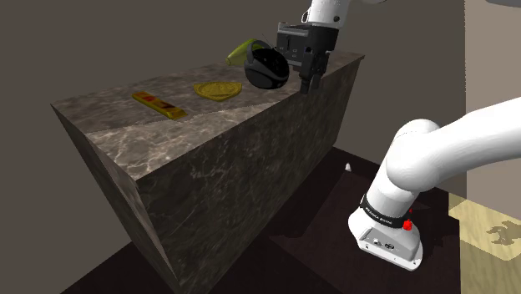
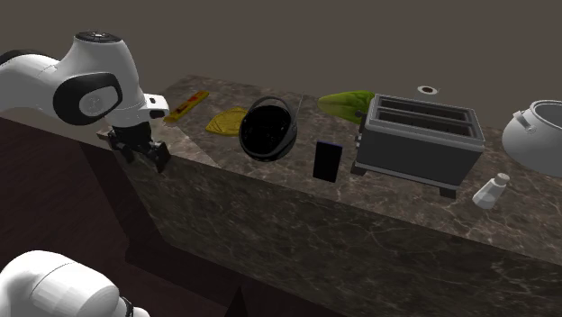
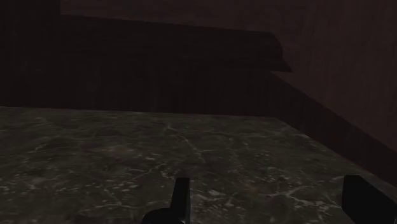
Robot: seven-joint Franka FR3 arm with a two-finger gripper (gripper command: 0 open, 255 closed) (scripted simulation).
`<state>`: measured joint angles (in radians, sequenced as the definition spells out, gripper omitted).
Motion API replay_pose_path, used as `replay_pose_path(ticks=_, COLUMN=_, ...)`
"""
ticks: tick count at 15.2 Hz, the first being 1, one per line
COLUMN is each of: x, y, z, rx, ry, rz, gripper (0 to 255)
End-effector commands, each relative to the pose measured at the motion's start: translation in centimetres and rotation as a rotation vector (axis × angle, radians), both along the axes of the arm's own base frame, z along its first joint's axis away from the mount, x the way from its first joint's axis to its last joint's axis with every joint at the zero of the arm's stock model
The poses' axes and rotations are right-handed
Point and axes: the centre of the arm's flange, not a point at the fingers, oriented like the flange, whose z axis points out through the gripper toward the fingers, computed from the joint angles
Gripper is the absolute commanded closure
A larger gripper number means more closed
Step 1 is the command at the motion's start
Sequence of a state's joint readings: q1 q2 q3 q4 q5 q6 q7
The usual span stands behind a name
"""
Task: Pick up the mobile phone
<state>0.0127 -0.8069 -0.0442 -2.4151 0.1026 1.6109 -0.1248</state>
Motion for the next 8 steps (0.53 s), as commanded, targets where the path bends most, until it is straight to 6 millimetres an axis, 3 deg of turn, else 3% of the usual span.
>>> replay_pose_path(ticks=1, x=0.0, y=0.0, z=0.0, rx=0.000, ry=0.000, rz=0.000, gripper=0)
replay_pose_path(ticks=8, x=-0.2, y=-8.4, z=0.6, rx=-0.047, ry=0.011, rz=0.260, gripper=0)
